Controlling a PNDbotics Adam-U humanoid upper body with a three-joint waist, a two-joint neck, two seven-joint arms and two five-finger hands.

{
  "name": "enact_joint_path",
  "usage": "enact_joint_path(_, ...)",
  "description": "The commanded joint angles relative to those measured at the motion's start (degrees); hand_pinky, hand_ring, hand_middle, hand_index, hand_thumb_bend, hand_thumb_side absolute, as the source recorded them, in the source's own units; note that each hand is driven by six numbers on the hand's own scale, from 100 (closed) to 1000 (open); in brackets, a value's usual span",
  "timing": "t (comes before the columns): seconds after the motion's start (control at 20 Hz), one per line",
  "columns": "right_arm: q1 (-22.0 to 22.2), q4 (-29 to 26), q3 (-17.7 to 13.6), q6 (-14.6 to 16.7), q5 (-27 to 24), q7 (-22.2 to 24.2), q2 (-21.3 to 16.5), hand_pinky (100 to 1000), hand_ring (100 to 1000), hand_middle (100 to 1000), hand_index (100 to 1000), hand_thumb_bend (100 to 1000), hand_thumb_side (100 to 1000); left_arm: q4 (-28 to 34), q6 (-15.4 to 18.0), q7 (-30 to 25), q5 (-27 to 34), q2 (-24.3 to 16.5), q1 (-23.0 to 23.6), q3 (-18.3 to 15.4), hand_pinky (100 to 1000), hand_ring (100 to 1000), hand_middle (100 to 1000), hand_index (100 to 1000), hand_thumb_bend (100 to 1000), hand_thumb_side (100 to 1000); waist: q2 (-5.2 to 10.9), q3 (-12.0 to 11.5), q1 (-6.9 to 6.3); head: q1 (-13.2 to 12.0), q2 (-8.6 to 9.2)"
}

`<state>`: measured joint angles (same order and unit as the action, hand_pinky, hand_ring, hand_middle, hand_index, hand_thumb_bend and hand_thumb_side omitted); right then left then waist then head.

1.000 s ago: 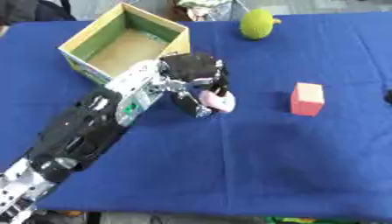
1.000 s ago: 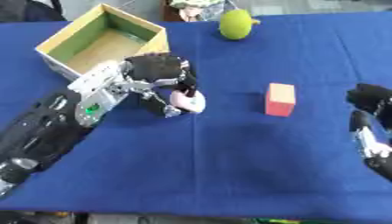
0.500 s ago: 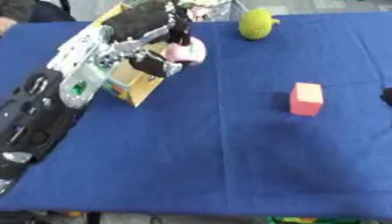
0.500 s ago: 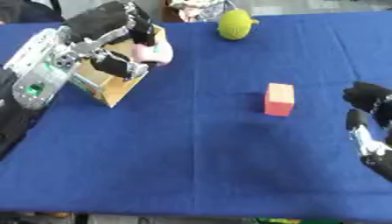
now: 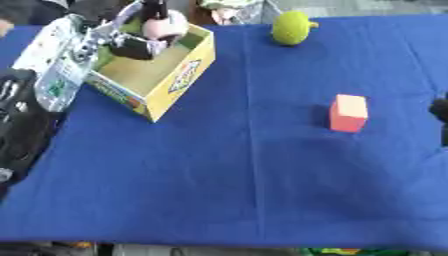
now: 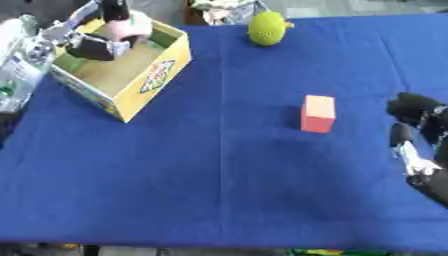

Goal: Pick up objects on the table and place them in the box.

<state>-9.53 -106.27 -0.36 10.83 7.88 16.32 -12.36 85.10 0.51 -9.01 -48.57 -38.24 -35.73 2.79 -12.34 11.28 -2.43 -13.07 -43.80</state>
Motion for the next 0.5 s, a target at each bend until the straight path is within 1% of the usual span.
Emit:
enact_joint_path(0.05, -0.5, -0.9, -0.3, 0.2, -0.1, -0.1, -0.9, 874, 818, 762, 864, 100, 443, -4.1, -3.0, 1.1, -2.7, -1.0, -1.7, -4.1, 408, 432, 391, 522, 223, 100, 0.90, 0.1, 0.13, 0.1, 0.28)
enact_joint_path(0.25, -0.4, -0.9, -0.2, 0.2, -0.1, 0.1, -0.8, 874, 818, 763, 865, 100, 443, -10.6, -7.0, 3.2, -4.6, -0.1, -3.9, -4.9, 415, 440, 404, 540, 231, 100, 0.86, 0.2, 0.15, 0.5, 0.39)
enact_joint_path(0.3, -0.4, -0.9, -0.2, 0.2, -0.2, 0.1, -0.8, 874, 818, 763, 865, 100, 442, -12.2, -8.0, 3.9, -5.0, 0.2, -4.4, -4.8, 437, 462, 438, 578, 240, 100, 0.85, 0.3, 0.16, 0.6, 0.43)
enact_joint_path(0.35, -0.4, -0.9, -0.2, 0.2, -0.2, 0.1, -0.8, 875, 818, 763, 865, 100, 442, -13.8, -9.0, 4.4, -5.2, 0.4, -4.9, -4.6, 445, 470, 451, 589, 243, 100, 0.85, 0.3, 0.17, 0.7, 0.46)
enact_joint_path(0.4, -0.4, -0.9, -0.2, 0.2, -0.2, 0.2, -0.8, 875, 818, 763, 865, 100, 442, -15.5, -9.6, 4.9, -5.3, 0.6, -5.4, -4.2, 455, 483, 475, 614, 250, 100, 0.85, 0.4, 0.17, 0.7, 0.48)
enact_joint_path(0.5, -0.4, -0.9, -0.1, 0.2, -0.2, 0.2, -0.8, 875, 818, 763, 865, 100, 442, -18.8, -9.8, 6.1, -5.5, 1.1, -6.4, -3.8, 476, 502, 497, 634, 255, 100, 0.85, 0.5, 0.18, 0.7, 0.53)
